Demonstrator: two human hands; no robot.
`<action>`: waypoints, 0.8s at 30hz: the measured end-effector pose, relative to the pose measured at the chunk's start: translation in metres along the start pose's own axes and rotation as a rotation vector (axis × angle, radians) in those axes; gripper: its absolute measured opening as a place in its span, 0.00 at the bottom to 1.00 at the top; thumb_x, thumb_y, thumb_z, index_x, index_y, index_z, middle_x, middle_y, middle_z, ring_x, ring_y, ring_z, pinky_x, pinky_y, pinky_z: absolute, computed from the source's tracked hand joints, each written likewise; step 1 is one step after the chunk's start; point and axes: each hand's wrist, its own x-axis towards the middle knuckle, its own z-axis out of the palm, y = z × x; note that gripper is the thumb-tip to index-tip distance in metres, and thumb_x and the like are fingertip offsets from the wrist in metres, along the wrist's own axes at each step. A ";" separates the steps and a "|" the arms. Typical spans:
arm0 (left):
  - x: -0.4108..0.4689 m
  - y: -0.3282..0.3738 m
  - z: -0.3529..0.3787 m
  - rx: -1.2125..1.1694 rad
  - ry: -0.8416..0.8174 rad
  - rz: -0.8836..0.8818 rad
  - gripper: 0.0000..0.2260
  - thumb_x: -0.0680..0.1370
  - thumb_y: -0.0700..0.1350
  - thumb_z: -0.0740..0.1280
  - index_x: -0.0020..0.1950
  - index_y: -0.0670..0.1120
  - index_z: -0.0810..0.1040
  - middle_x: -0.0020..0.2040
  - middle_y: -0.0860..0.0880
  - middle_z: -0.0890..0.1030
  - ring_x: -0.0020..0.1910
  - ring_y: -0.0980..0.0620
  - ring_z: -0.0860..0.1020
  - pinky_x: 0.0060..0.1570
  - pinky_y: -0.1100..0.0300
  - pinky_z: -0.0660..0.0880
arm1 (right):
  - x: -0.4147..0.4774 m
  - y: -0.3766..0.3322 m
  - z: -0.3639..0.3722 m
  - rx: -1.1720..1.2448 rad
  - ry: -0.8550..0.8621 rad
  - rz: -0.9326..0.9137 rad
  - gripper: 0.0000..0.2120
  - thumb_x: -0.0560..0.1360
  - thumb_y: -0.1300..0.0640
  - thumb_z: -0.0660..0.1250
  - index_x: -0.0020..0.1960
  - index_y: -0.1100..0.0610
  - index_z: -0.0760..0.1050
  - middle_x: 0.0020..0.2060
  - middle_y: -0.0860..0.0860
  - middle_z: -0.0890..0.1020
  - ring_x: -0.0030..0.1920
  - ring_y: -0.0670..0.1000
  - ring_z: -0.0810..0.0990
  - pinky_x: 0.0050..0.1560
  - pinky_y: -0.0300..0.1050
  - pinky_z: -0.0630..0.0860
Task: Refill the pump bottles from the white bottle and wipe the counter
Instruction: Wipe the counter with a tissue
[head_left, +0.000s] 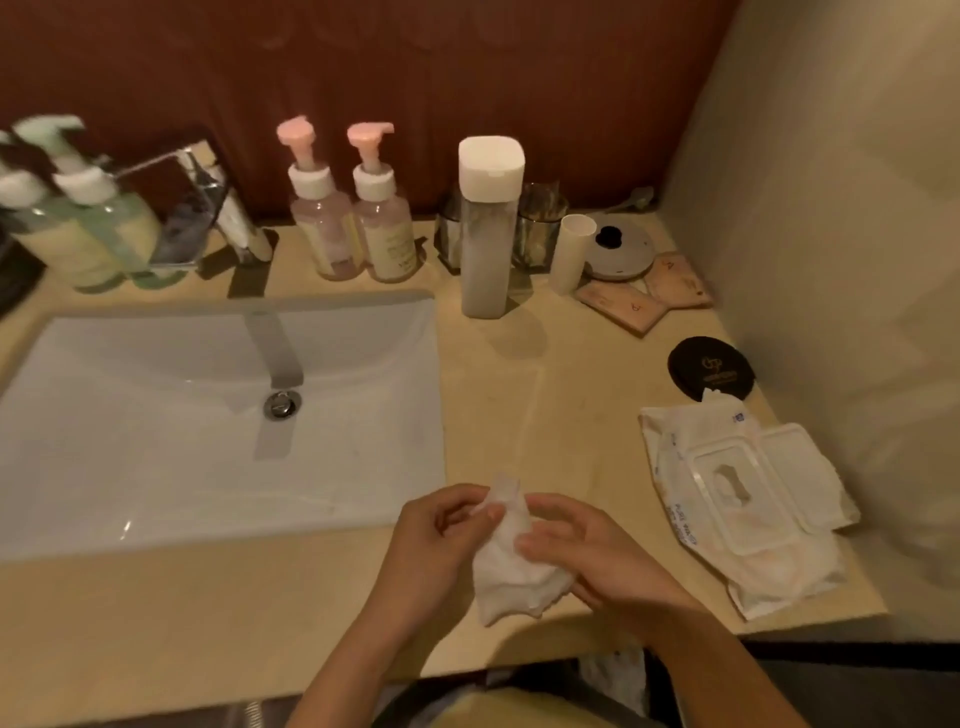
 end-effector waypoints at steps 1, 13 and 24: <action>-0.002 -0.002 -0.002 -0.007 0.025 -0.010 0.06 0.77 0.38 0.66 0.47 0.37 0.82 0.38 0.42 0.83 0.37 0.52 0.80 0.38 0.64 0.75 | 0.001 -0.002 0.000 -0.042 -0.046 0.010 0.29 0.60 0.55 0.78 0.60 0.57 0.76 0.52 0.61 0.82 0.54 0.64 0.80 0.59 0.65 0.70; -0.009 -0.002 -0.028 -0.050 0.364 0.002 0.07 0.78 0.36 0.64 0.51 0.44 0.80 0.45 0.49 0.84 0.46 0.51 0.82 0.49 0.60 0.77 | 0.017 -0.021 -0.017 -1.024 0.628 -0.765 0.12 0.64 0.72 0.63 0.38 0.56 0.74 0.36 0.49 0.75 0.37 0.46 0.70 0.36 0.39 0.64; -0.015 -0.010 -0.028 0.017 0.356 0.002 0.07 0.78 0.36 0.64 0.50 0.45 0.80 0.44 0.49 0.84 0.44 0.54 0.82 0.46 0.64 0.78 | -0.008 0.029 -0.003 -1.509 0.174 -0.432 0.34 0.75 0.37 0.57 0.74 0.37 0.42 0.74 0.43 0.40 0.75 0.48 0.41 0.72 0.44 0.45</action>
